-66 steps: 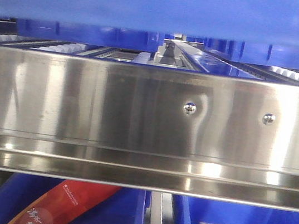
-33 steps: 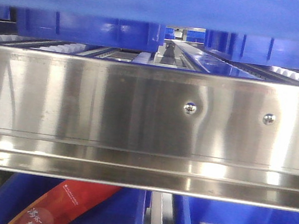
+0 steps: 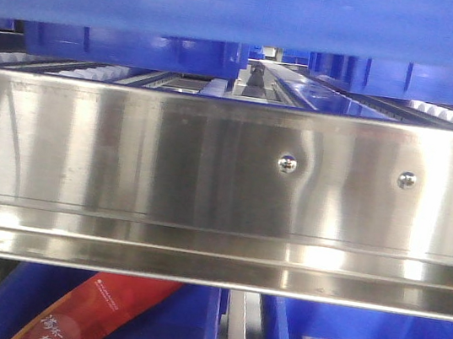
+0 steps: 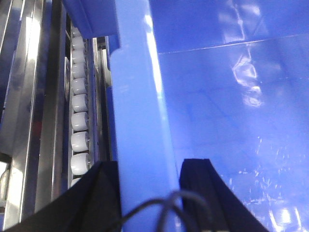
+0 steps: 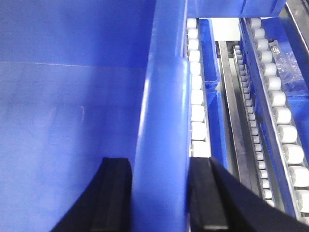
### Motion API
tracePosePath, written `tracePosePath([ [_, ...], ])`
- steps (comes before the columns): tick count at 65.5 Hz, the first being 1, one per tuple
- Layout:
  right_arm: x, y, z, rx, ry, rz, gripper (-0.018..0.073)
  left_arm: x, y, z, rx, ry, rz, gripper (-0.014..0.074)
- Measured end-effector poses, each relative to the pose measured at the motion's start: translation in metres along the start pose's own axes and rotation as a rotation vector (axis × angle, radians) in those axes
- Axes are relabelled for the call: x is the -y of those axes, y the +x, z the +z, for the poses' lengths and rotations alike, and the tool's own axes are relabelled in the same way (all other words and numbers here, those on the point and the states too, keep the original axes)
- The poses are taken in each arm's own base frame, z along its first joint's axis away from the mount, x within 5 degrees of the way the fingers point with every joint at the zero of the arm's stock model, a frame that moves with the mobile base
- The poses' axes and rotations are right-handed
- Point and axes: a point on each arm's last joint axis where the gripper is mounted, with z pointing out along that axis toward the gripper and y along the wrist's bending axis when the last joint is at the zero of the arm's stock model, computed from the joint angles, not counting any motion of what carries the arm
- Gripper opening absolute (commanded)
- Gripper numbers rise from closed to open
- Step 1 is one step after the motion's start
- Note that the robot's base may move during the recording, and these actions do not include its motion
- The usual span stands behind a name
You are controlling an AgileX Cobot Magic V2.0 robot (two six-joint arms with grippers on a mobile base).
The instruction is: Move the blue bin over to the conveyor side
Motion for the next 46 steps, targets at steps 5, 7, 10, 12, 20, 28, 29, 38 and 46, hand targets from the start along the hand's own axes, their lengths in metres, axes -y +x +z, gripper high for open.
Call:
tracePosePath([
  [5, 0.0, 0.0, 0.0, 0.0, 0.0, 0.0, -0.0079, 0.0, 0.0, 0.0, 0.0, 0.0, 0.0, -0.002],
  [7, 0.0, 0.0, 0.0, 0.0, 0.0, 0.0, -0.0079, 0.0, 0.0, 0.0, 0.0, 0.0, 0.0, -0.002],
  [10, 0.0, 0.0, 0.0, 0.0, 0.0, 0.0, -0.0079, 0.0, 0.0, 0.0, 0.0, 0.0, 0.0, -0.002],
  [12, 0.0, 0.0, 0.0, 0.0, 0.0, 0.0, -0.0079, 0.0, 0.0, 0.0, 0.0, 0.0, -0.001, -0.002],
  [20, 0.0, 0.0, 0.0, 0.0, 0.0, 0.0, -0.0079, 0.0, 0.0, 0.0, 0.0, 0.0, -0.001, -0.002],
  [28, 0.0, 0.0, 0.0, 0.0, 0.0, 0.0, -0.0079, 0.0, 0.0, 0.0, 0.0, 0.0, -0.001, -0.002],
  [29, 0.0, 0.0, 0.0, 0.0, 0.0, 0.0, -0.0079, 0.0, 0.0, 0.0, 0.0, 0.0, -0.001, -0.002],
  [38, 0.0, 0.0, 0.0, 0.0, 0.0, 0.0, -0.0079, 0.0, 0.0, 0.0, 0.0, 0.0, -0.001, -0.002],
  [46, 0.0, 0.0, 0.0, 0.0, 0.0, 0.0, -0.0079, 0.0, -0.0001, -0.0002, 0.001, 0.0, -0.001, -0.002],
])
